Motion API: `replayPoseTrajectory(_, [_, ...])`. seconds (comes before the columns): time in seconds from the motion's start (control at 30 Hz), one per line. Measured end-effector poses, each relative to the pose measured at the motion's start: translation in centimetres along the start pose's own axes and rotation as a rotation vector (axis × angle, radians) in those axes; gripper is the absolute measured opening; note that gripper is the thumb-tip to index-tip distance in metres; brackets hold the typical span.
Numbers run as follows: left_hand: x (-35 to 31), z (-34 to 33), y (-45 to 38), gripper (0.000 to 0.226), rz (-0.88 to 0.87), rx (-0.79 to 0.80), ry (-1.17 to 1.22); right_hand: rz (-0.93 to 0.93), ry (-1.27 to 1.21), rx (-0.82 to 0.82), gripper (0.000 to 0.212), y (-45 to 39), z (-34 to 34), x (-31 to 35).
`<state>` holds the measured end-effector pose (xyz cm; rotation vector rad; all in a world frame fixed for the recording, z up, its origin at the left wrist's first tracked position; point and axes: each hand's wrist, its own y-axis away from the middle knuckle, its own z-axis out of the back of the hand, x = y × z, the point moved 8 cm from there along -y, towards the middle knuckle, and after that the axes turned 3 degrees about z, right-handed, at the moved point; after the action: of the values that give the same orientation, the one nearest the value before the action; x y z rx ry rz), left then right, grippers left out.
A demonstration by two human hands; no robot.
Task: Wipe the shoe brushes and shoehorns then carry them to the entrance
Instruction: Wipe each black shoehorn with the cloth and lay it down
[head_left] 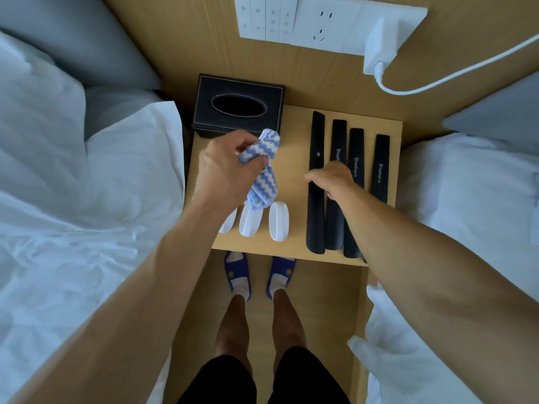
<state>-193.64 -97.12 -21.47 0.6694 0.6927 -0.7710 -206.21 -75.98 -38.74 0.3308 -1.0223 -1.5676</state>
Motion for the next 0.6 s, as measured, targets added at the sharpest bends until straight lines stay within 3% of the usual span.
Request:
replayPoseTrajectory(0.23, [-4.0, 2.4, 1.6, 0.013, -0.091, 0.006, 0.001, -0.088, -0.481, 0.270, 0.022, 6.9, 2.5, -0.8])
replayPoseTrajectory(0.6, [-11.4, 8.7, 4.9, 0.016, -0.220, -0.058, 0.103, 0.326, -1.018, 0.607, 0.040, 21.6, 6.3, 4.9])
